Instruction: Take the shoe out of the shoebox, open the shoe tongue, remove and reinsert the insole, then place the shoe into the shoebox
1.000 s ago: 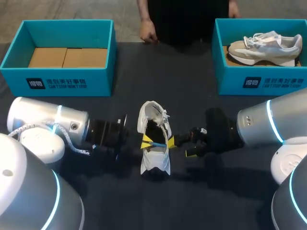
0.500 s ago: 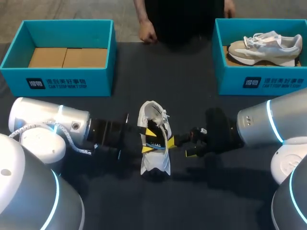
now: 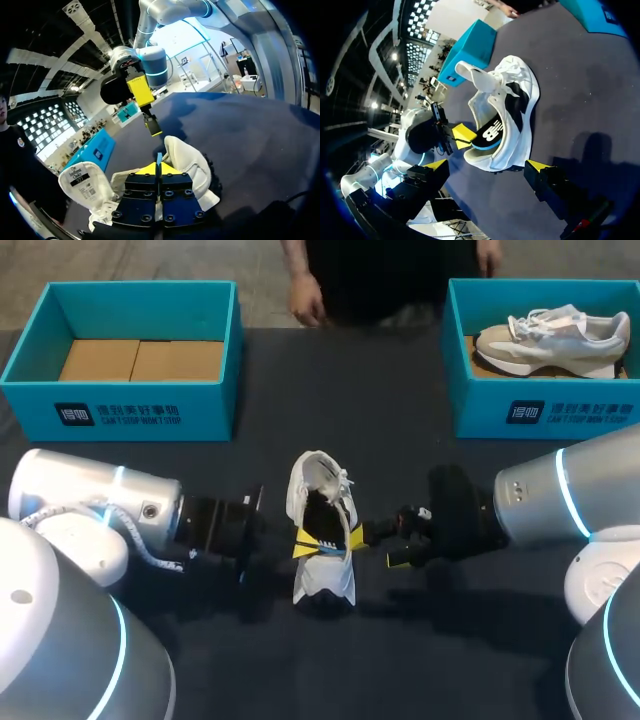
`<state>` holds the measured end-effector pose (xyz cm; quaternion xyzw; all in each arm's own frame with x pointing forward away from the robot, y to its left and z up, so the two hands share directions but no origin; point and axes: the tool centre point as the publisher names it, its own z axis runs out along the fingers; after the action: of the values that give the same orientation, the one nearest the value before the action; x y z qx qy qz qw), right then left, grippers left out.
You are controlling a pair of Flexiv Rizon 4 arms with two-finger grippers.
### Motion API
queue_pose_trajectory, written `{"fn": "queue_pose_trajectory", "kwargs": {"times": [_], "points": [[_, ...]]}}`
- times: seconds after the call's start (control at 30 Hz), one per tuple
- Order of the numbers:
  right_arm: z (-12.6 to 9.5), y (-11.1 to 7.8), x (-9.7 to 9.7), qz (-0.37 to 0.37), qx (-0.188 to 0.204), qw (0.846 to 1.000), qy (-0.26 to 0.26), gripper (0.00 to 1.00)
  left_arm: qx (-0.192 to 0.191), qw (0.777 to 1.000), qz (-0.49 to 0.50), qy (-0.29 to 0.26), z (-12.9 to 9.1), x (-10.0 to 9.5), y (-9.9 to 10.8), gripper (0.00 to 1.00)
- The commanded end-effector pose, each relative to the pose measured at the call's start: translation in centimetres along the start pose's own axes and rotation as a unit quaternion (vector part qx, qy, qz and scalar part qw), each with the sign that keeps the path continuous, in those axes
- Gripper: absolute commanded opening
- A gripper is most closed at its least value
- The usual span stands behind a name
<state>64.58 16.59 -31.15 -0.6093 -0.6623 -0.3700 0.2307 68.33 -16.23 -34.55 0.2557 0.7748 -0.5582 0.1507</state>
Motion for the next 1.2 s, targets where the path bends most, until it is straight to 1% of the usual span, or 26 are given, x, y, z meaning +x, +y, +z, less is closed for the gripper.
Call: {"fn": "queue_pose_trajectory", "kwargs": {"times": [0.03,0.17,0.3,0.33,0.37,0.4,0.43,0.47,0.5,0.53,0.57,0.63,0.73,0.83,0.93,0.97,1.0,1.03,1.07,1.1,1.13,1.2], "points": [[0.0,-0.1,0.1,0.001,0.0,1.0,-0.001,1.0,0.0,1.0,-0.002,0.006,0.7,-0.4,0.6,0.0],[0.0,-0.1,0.1,0.001,0.0,1.0,-0.001,1.0,0.0,1.0,-0.005,0.01,1.2,-0.6,1.0,0.0],[0.0,-0.1,0.1,0.001,0.0,1.0,-0.001,1.0,0.001,1.0,-0.005,0.012,1.3,-0.4,0.7,0.0],[0.0,-0.1,0.1,0.001,0.0,1.0,-0.001,1.0,0.001,1.0,-0.005,0.012,1.1,-0.4,0.5,0.16],[0.0,-0.1,0.1,0.001,0.0,1.0,-0.001,1.0,0.001,1.0,-0.004,0.012,0.9,-0.4,0.3,0.38],[0.0,-0.1,0.1,0.001,0.0,1.0,-0.001,1.0,-0.001,1.0,-0.003,0.011,0.7,-0.4,0.2,0.44],[0.0,-0.1,0.1,0.001,0.0,1.0,-0.001,1.0,-0.001,1.0,-0.002,0.01,0.4,-0.5,0.0,0.55],[0.0,-0.1,0.1,0.001,0.0,1.0,-0.001,1.0,-0.005,1.0,0.0,0.009,0.2,-0.6,-0.1,0.73],[0.0,-0.1,0.1,0.001,0.0,1.0,-0.001,1.0,-0.006,1.0,0.001,0.009,-0.1,-0.6,-0.2,0.87],[0.0,-0.1,0.1,0.001,0.0,1.0,-0.001,1.0,-0.005,1.0,0.001,0.007,-0.3,-0.7,-0.3,0.89],[0.0,-0.1,0.1,0.001,0.0,1.0,-0.001,1.0,-0.006,1.0,0.002,0.007,-0.5,-0.8,-0.5,0.95],[0.0,-0.1,0.1,0.001,0.0,1.0,-0.001,1.0,-0.007,1.0,0.004,0.006,-0.8,-1.0,-0.8,0.95],[0.0,-0.1,0.1,0.001,0.0,1.0,-0.001,1.0,-0.006,1.0,0.006,0.006,-1.1,-1.3,-1.3,0.92],[0.0,-0.1,0.1,0.001,0.0,1.0,-0.001,1.0,-0.005,1.0,0.009,0.009,-1.5,-1.6,-1.4,0.83],[0.0,-0.1,0.1,0.001,0.0,1.0,-0.001,1.0,-0.007,1.0,0.011,0.016,-1.8,-1.9,-1.3,0.8],[0.0,-0.1,0.1,0.001,0.0,1.0,-0.001,1.0,-0.006,1.0,0.01,0.019,-1.9,-2.0,-1.3,0.78],[0.0,-0.1,0.1,0.001,0.0,1.0,-0.001,1.0,-0.007,1.0,0.012,0.023,-2.0,-2.1,-1.3,0.74],[0.0,-0.1,0.1,0.001,0.0,1.0,-0.001,1.0,-0.006,0.999,0.013,0.03,-2.1,-2.2,-1.3,0.67],[0.0,-0.1,0.1,0.001,0.0,1.0,-0.001,1.0,-0.004,0.999,0.014,0.034,-2.1,-2.3,-1.4,0.53],[0.0,-0.1,0.1,0.001,0.0,1.0,-0.001,1.0,-0.007,0.999,0.016,0.039,-2.2,-2.5,-1.4,0.44],[-0.2,-0.1,0.0,0.001,-0.001,1.0,-0.002,1.0,-0.004,0.999,0.019,0.047,-2.3,-2.6,-1.5,0.42],[-0.8,-0.1,-0.3,0.001,-0.006,1.0,-0.01,1.0,-0.001,0.998,0.022,0.059,-2.5,-2.8,-1.7,0.31]]}}
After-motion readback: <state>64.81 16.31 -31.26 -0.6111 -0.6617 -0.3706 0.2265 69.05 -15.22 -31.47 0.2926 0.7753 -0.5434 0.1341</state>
